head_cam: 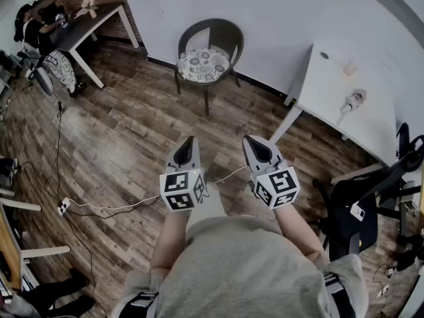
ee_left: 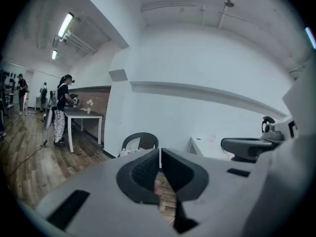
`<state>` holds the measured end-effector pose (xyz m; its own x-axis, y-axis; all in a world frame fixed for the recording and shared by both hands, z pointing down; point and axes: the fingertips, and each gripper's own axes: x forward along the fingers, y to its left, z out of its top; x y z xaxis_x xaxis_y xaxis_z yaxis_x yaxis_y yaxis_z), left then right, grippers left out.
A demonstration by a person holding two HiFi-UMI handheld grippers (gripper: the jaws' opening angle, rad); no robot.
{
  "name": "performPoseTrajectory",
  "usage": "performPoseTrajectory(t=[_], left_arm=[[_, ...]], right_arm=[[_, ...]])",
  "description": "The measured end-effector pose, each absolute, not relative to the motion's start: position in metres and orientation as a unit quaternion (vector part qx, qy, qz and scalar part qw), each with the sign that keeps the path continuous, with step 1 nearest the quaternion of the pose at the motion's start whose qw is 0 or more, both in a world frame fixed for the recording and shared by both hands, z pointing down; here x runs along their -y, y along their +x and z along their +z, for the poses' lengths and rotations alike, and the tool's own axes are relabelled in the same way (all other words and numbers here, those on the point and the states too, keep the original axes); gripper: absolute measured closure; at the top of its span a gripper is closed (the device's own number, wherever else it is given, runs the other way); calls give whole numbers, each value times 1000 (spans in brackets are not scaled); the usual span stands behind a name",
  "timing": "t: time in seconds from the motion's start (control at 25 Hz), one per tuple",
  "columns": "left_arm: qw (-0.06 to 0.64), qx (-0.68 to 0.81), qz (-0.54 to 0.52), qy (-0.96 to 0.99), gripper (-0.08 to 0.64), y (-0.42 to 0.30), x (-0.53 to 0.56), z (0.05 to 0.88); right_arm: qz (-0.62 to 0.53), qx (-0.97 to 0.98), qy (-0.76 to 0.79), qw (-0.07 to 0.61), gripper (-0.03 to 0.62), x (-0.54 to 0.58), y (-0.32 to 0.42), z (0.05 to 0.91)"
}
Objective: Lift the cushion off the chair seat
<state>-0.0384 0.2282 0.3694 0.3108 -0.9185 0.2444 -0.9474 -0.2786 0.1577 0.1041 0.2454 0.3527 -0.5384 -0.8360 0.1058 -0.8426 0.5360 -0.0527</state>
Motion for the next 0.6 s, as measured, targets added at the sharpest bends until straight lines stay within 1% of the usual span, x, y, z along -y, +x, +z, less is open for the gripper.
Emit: performPoseTrajectory(t=[0.2, 0.6], left_arm=[[121, 602, 62, 786, 546, -38, -283, 359], [135, 613, 62, 776, 546, -40, -324, 366]], right_arm=[[55, 880, 471, 26, 594, -292, 111, 346], [56, 887, 457, 31, 595, -336, 112, 345]])
